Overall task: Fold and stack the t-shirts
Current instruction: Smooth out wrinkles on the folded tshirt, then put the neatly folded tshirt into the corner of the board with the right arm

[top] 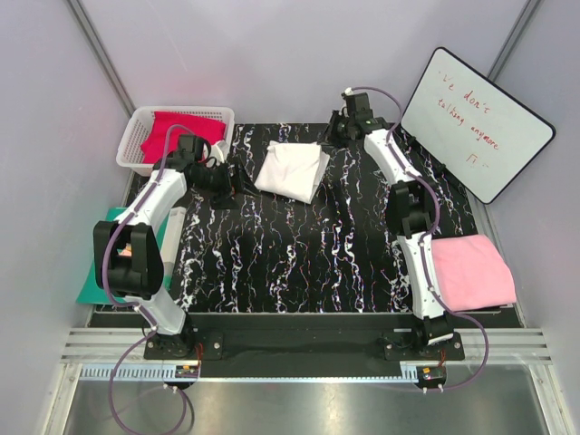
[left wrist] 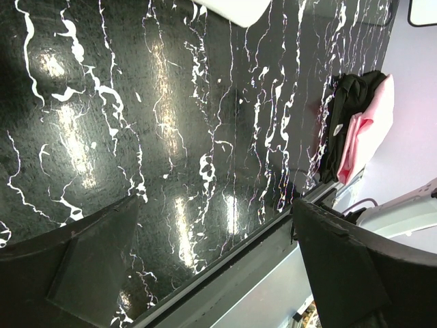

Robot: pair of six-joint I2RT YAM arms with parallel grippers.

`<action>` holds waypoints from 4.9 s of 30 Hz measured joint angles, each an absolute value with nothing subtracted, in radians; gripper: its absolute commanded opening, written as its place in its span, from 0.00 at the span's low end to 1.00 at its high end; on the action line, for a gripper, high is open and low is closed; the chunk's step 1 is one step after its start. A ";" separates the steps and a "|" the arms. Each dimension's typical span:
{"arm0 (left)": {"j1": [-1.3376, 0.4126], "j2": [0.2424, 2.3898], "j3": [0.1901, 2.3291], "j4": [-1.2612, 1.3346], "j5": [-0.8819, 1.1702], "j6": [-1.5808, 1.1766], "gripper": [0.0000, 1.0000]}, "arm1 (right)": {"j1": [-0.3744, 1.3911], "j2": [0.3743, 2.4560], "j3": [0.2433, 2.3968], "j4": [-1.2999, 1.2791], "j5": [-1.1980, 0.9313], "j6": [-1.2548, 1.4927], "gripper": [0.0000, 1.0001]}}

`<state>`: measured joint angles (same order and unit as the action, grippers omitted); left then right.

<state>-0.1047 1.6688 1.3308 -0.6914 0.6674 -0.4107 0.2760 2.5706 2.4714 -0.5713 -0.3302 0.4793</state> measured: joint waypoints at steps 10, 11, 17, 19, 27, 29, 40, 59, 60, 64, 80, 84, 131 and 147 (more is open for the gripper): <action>-0.105 1.645 1.311 -0.712 0.666 -0.391 0.99 | 0.274 2.566 2.337 -0.589 -0.210 0.496 0.94; -0.105 1.642 1.306 -0.711 0.666 -0.390 0.99 | 0.274 2.562 2.320 -0.596 -0.200 0.490 0.99; -0.110 1.630 1.282 -0.718 0.665 -0.389 0.99 | 0.274 2.529 2.250 -0.612 -0.179 0.467 1.00; -0.113 1.627 1.282 -0.717 0.662 -0.389 0.99 | 0.274 2.527 2.251 -0.611 -0.184 0.466 0.98; -0.119 1.616 1.282 -0.717 0.658 -0.389 0.99 | 0.275 2.642 2.436 -0.607 -0.326 0.475 0.78; -0.119 1.614 1.282 -0.717 0.657 -0.389 0.99 | 0.276 2.669 2.455 -0.603 -0.347 0.479 0.70; -0.121 1.609 1.282 -0.717 0.654 -0.389 0.99 | 0.279 2.695 2.418 -0.587 -0.390 0.501 0.04; -0.136 1.609 1.283 -0.718 0.648 -0.390 0.99 | 0.281 2.162 1.567 -0.562 -0.352 0.391 0.00; -0.137 1.609 1.287 -0.719 0.648 -0.390 0.99 | 0.281 2.125 1.515 -0.578 -0.350 0.382 0.00; -0.140 1.619 1.319 -0.718 0.649 -0.391 0.99 | 0.281 1.997 1.351 -0.667 -0.322 0.337 0.00; -0.278 1.756 1.385 -0.712 0.671 -0.392 0.99 | 0.281 1.898 1.430 -0.999 0.037 0.205 0.91; -0.304 1.756 1.385 -0.712 0.677 -0.391 0.99 | 0.281 1.905 1.459 -1.022 0.078 0.201 1.00; -0.323 1.770 1.320 -0.709 0.711 -0.340 0.99 | 0.121 1.399 0.733 -0.681 -0.167 0.599 0.96; -0.323 1.738 1.310 -0.709 0.710 -0.341 0.99 | 0.118 1.707 0.939 -0.671 -0.302 0.569 0.24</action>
